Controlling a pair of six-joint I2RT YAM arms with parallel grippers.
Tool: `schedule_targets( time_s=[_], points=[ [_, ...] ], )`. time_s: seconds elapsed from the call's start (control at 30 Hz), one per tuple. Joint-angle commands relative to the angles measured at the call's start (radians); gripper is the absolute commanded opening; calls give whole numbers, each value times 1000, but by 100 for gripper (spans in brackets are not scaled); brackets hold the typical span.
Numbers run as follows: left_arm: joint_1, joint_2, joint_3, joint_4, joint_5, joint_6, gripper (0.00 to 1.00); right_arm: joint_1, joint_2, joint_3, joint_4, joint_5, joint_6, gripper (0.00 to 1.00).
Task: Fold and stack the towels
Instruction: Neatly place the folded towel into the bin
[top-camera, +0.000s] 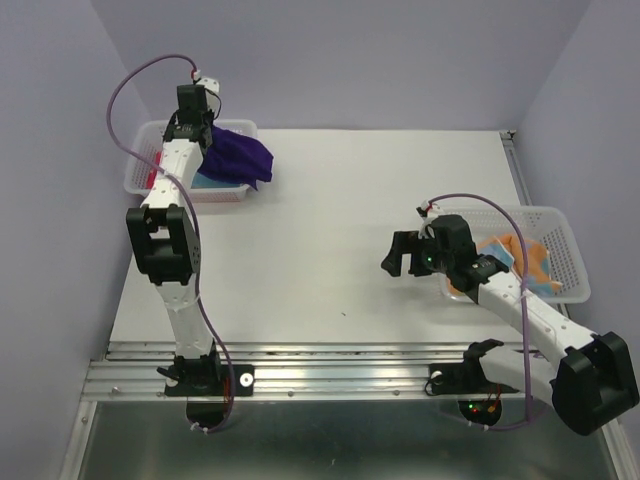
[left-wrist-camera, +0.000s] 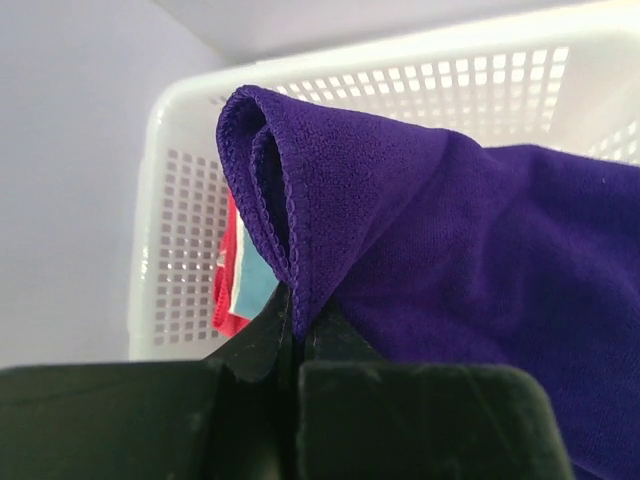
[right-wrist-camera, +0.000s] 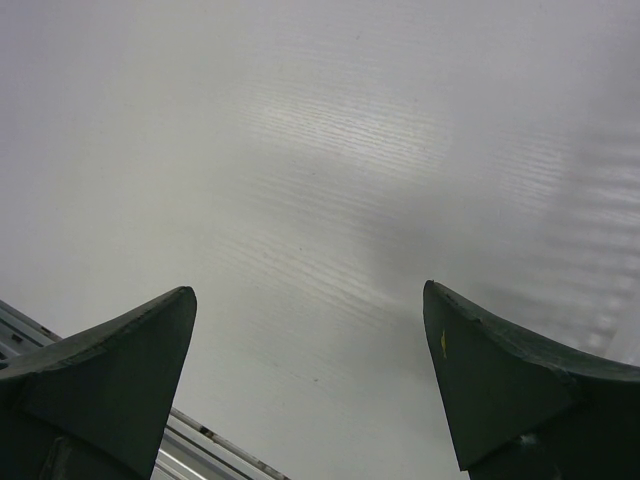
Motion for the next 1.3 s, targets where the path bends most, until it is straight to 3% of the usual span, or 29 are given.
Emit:
schedule_targets(
  time_s=[0.0,0.67,0.83,0.87,0.97,1.0,1.03,1.27],
  points=[
    [32,-37,-42,144,15,31,0,5,6,43,0,37,-8,100],
    [145,89,19,150,90,8,0,5,80,103,-50,126,-20,100],
    [150,107,35,131,40,11,0,5,78,107,-51,129,-20,100],
    [154,110,45,128,32,6,3,5,78,107,-53,131,-20,100],
    [165,123,82,96,20,-6,59,6,80,111,-56,134,-21,100],
    [165,129,97,70,-6,-15,88,5,78,114,-56,134,-21,100],
    [167,127,116,46,3,-20,99,5,75,115,-62,138,-18,100],
    [165,9,154,-7,41,-125,99,5,29,172,-100,238,43,100]
  ],
)
